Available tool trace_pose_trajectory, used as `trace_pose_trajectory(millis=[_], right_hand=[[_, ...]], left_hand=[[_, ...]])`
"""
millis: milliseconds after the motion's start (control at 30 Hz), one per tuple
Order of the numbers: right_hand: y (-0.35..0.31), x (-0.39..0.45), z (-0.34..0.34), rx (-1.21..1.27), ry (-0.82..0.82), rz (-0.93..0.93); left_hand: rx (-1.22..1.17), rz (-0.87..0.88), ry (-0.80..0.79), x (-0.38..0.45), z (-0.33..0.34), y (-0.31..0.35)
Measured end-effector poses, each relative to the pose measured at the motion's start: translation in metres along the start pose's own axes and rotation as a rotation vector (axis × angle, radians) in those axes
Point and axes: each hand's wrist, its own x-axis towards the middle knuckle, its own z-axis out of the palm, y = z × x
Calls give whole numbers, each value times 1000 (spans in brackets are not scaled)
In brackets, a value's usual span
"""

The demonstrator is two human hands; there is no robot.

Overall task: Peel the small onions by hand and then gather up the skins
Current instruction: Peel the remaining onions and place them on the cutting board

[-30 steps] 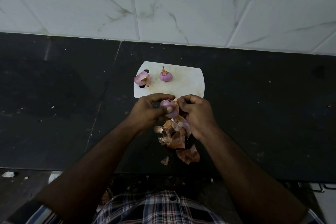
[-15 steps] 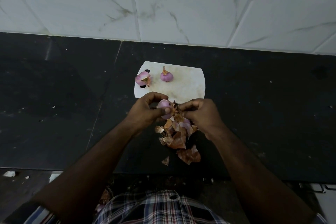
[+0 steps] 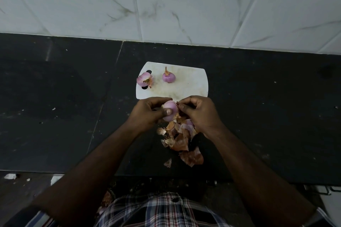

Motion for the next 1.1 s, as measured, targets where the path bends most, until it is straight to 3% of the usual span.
trace_pose_trajectory(millis=[233, 467, 633, 833, 1100], right_hand=[[6, -1, -5, 96, -70, 5], [8, 1, -4, 27, -17, -44], [9, -1, 0, -187, 45, -172], [10, -6, -1, -59, 10, -132], [10, -8, 0, -104, 64, -161]], left_hand=[[-92, -46, -55, 1, 0, 3], [-229, -101, -127, -1, 1, 3], [-237, -97, -100, -2, 1, 5], [-188, -71, -28, 0, 3, 8], [-229, -99, -40, 0, 3, 5]])
